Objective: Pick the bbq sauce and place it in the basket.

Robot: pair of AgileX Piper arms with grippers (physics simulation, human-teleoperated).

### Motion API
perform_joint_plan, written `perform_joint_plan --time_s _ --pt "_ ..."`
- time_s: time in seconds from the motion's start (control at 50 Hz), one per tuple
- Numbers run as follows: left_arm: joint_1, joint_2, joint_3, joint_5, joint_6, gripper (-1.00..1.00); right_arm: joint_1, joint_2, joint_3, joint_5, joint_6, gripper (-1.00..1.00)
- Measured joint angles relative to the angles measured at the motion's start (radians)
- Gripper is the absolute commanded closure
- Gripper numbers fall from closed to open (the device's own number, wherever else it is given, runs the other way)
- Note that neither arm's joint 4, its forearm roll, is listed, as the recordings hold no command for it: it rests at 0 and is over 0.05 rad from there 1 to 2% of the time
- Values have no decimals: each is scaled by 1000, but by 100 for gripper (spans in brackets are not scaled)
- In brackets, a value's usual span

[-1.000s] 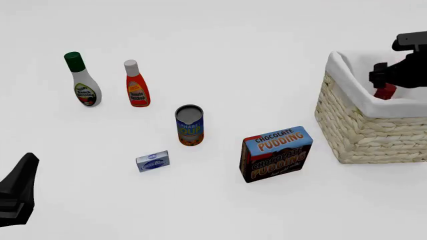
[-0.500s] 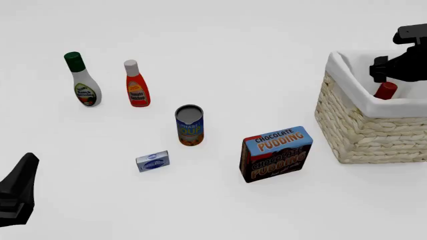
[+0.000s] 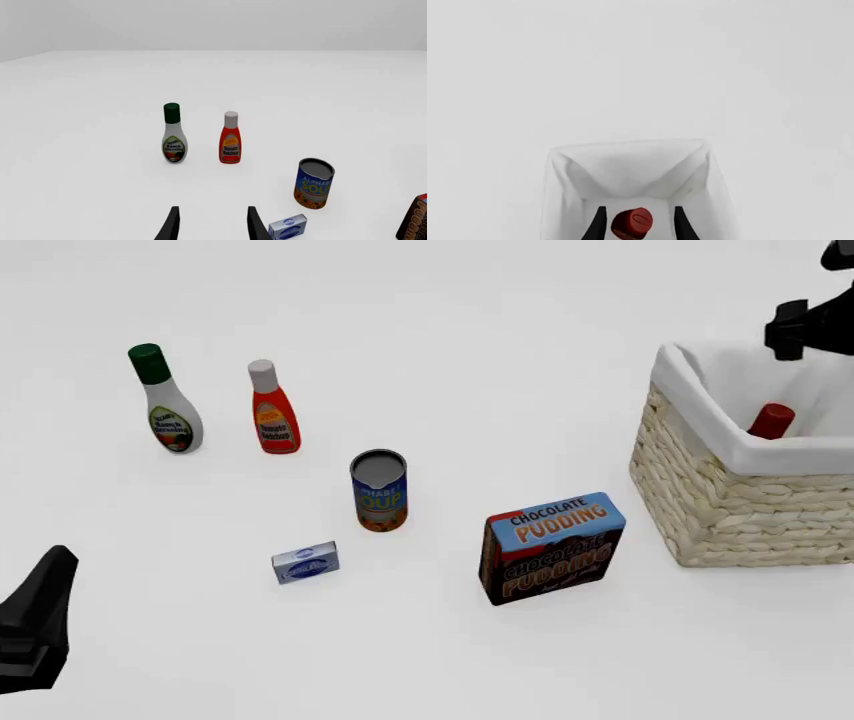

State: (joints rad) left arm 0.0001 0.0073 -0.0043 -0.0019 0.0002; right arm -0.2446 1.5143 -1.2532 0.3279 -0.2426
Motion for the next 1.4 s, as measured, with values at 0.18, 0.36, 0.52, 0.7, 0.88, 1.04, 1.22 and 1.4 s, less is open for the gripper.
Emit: perform_joint_plan --time_s 0.18,0.36,0.52,0.7,0.88,1.04,1.22,1.4 --pt "0 0 0 0 0 -100 14 -45 -28 41 -7 -100" --pt "0 0 0 0 0 -100 33 -94 -51 75 -8 -100" --pt "0 0 0 0 0 -100 49 -132 -63 93 -3 -100" --pt "0 0 0 0 0 -100 63 -176 -70 107 8 -100" --pt "0 0 0 0 0 -100 74 -229 -67 117 22 -100" --pt "0 0 0 0 0 -100 82 -283 -60 128 35 -100" --pt "0 0 0 0 0 -100 87 -345 -44 140 47 -100" --pt "0 0 0 0 0 -100 87 -412 -26 156 59 -100"
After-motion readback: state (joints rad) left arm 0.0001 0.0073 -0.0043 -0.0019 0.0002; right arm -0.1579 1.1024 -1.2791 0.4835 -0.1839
